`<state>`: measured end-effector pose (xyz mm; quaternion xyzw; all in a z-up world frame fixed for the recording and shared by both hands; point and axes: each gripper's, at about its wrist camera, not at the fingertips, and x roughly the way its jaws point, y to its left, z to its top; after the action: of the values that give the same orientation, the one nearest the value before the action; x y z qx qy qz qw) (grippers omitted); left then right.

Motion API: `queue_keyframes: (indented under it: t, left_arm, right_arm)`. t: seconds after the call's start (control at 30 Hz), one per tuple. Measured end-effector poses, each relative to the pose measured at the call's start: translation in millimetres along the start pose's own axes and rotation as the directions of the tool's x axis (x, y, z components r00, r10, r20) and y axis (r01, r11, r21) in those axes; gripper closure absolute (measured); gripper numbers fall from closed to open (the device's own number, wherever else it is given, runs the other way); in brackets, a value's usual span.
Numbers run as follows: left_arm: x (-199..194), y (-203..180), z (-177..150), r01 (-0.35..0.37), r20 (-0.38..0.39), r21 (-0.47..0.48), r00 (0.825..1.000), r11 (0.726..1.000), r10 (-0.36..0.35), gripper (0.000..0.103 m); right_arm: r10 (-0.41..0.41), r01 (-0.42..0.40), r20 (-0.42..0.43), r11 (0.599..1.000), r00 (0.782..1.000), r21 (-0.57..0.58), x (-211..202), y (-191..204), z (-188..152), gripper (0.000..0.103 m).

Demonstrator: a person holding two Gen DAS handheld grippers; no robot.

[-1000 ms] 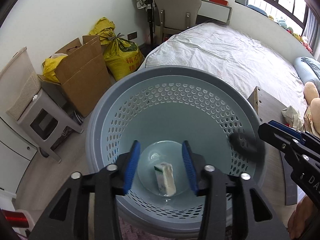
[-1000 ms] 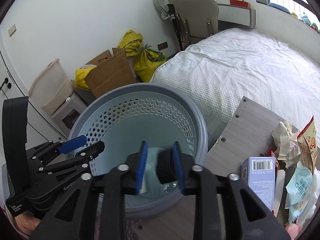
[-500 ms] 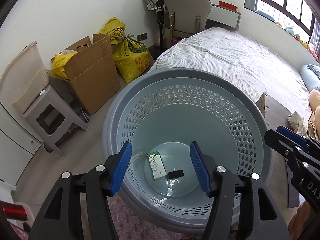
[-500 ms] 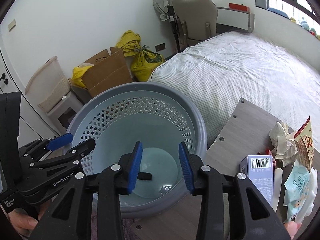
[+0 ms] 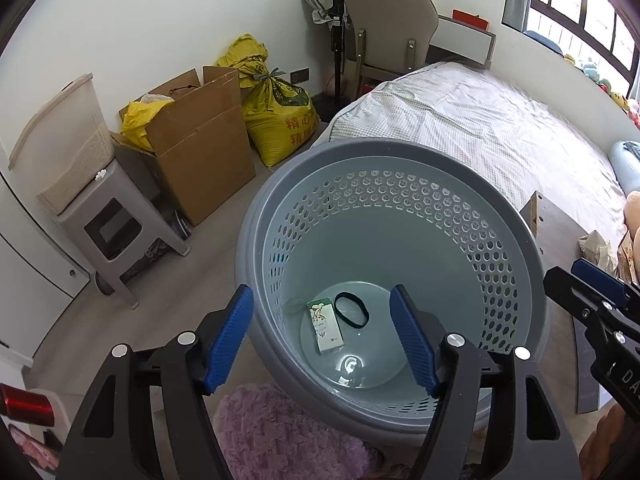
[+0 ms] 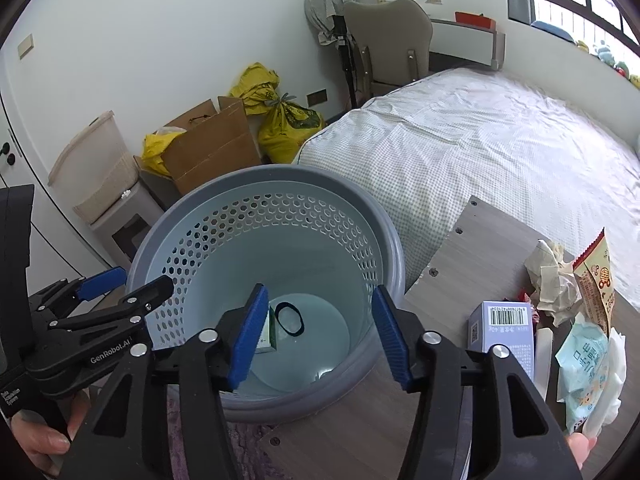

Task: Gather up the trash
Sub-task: 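Return both grippers from the basket to the table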

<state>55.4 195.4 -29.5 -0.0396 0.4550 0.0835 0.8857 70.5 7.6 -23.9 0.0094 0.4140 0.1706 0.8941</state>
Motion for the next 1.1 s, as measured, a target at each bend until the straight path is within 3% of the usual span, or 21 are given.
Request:
queue_keyframes:
  t: [0.6,1.1]
  left_arm:
    - [-32.9,-17.1,-16.1,0.021,0.041,0.028,0.999,0.999,-0.023,0.033]
    - [-57.4,-49.5,-32.2,0.057,0.066,0.076,0.996,0.995,-0.062,0.033]
  right_arm:
    - [-0.042,0.041,0.044,0.999,0.998,0.027,-37.4,-11.5,-18.3,0.043]
    - [-0.096,0.089,0.076,0.993,0.992,0.083,-72.7,-43.4,-39.9,0.042]
